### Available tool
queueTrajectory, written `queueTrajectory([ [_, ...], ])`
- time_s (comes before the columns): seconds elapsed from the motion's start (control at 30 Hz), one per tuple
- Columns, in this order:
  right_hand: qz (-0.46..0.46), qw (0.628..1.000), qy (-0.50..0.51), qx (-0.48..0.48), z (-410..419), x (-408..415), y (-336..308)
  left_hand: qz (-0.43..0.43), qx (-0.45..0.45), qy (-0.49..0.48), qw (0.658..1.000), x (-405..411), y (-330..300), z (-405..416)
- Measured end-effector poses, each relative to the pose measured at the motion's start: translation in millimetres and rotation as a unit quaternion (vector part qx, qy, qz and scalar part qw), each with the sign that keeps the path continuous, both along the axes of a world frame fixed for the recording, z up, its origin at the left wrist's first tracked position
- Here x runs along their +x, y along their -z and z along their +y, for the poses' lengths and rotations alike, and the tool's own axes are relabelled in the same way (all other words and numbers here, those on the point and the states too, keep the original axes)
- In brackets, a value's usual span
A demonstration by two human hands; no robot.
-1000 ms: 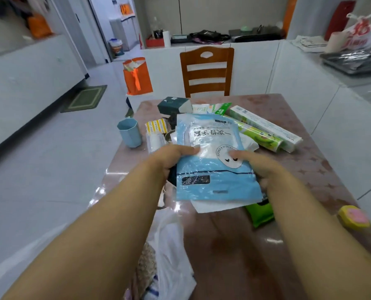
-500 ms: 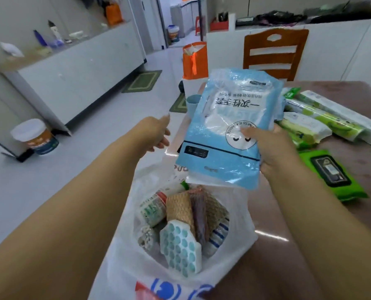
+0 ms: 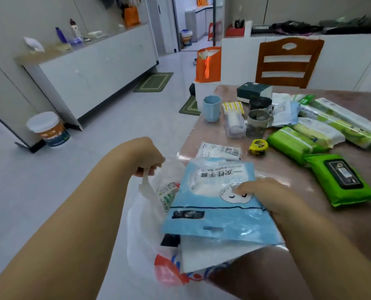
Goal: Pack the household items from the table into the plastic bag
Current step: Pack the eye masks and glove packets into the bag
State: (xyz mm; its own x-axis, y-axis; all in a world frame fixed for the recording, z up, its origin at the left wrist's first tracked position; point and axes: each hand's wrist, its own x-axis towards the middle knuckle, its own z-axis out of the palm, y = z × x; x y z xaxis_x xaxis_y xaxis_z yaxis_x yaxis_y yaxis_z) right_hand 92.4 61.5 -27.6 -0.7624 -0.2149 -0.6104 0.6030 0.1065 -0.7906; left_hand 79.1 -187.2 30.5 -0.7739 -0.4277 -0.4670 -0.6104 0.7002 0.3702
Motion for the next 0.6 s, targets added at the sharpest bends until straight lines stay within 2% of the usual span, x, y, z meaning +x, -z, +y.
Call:
queueTrajectory([
  [0.2, -0.115, 0.990, -0.016, -0.080, -3.0, 16.9, -7.4, 0.078, 0.049, -0.047, 0.995, 4.5, -7.0, -6.0],
  [0.33, -0.100, 0.983, -0.092, -0.124, 4.5, 24.7, -13.9, 0.071, 0.096, -0.045, 0.992, 5.7, -4.8, -8.7],
  [0.47, -0.105, 0.969, -0.117, -0.192, -3.7, 27.2, -18.0, 0.073, 0.129, -0.027, 0.989, 5.3, -2.9, -9.0],
  [0.6, -0.085, 0.969, -0.139, -0.185, 0.4, 22.3, -9.5, 0.064, 0.186, -0.038, 0.980, 1.2, 3.9, -13.3],
])
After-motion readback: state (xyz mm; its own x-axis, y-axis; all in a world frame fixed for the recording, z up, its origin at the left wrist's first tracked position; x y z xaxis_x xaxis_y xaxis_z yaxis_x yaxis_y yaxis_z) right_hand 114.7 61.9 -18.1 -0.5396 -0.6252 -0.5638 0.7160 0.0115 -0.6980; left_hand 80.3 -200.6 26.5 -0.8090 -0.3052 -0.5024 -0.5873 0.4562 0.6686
